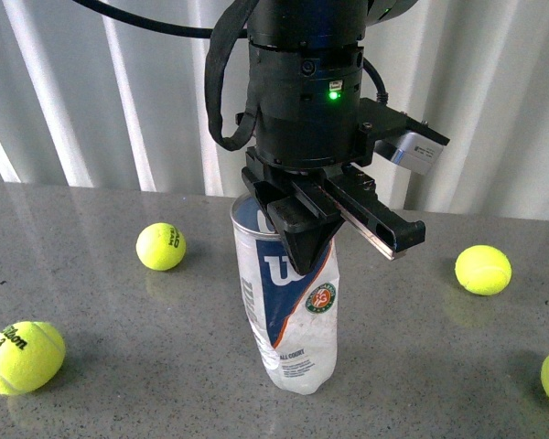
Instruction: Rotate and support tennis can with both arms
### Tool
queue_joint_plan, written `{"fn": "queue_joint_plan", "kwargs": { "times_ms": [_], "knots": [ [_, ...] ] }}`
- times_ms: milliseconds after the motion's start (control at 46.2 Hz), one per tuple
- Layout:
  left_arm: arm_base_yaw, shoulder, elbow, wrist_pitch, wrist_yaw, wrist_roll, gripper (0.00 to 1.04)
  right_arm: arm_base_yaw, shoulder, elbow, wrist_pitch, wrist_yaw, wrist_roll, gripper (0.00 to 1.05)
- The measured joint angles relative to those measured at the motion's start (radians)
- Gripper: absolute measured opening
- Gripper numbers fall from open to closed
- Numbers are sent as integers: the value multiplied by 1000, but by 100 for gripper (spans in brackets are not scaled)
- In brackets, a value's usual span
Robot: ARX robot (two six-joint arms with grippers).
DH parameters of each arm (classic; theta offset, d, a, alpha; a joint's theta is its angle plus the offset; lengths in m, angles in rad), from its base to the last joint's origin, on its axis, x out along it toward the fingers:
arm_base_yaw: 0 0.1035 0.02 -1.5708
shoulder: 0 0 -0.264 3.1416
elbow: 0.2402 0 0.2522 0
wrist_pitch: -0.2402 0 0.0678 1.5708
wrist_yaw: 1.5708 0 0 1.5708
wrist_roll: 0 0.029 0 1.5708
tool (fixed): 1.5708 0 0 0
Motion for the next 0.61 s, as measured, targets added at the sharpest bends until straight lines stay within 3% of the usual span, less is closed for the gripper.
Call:
{"fn": "queue_joint_plan", "kwargs": {
  "times_ms": [281,389,605],
  "knots": [
    [-10,5,15,0,42,-39,47,0,0,0,0,0,0,98],
    [-16,5,49,-11,62,-63,68,0,0,0,0,0,0,98],
    [-18,-23,61,14,126,-142,97,0,0,0,0,0,0,98]
  ]
}}
